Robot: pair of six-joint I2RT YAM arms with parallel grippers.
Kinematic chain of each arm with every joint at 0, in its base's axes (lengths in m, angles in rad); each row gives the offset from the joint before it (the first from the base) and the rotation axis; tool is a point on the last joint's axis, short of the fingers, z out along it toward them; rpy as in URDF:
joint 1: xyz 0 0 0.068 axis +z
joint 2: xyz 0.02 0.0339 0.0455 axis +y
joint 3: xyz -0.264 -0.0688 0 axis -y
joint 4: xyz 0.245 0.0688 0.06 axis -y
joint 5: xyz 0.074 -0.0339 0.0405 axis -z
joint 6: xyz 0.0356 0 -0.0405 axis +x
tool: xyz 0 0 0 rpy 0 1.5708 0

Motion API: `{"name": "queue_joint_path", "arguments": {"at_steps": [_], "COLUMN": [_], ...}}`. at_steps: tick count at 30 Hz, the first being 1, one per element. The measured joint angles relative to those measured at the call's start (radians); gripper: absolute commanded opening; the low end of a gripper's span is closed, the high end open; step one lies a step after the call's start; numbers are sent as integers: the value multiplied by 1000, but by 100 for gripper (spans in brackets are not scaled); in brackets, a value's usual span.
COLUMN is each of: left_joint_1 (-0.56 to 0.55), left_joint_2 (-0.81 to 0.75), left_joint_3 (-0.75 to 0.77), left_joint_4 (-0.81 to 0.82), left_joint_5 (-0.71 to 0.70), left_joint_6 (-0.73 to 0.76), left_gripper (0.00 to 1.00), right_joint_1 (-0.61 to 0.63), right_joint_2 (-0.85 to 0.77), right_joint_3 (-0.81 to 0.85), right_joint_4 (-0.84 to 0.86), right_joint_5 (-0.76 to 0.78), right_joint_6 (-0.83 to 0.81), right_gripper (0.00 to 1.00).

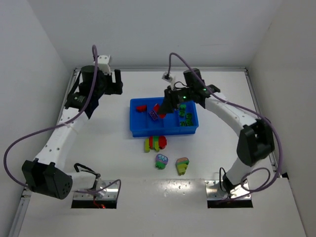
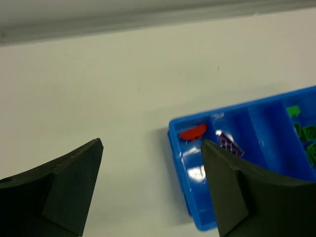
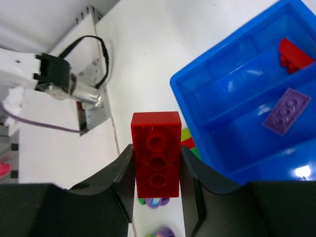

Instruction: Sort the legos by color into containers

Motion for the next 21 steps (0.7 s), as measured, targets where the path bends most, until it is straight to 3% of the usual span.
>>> {"name": "queue_joint_path", "arguments": {"at_steps": [7, 13, 21], "left_joint_1": [146, 225, 275], "left_joint_2": [-47, -174, -180], "left_joint_3": [-145, -225, -230], "left_joint_4": [-135, -174, -172], "left_joint_5": [97, 177, 258], "left_joint_6": [1, 1, 0], "left_gripper": [91, 91, 91], "right_joint_1": [137, 164, 189], "right_joint_2": [262, 473, 608], "right_joint_3": [244, 410, 535], "right_joint_4": [-42, -69, -81], "right_joint_5": [164, 264, 349], "right_joint_6": [-7, 11, 34], "right_gripper": [10, 15, 25]}}
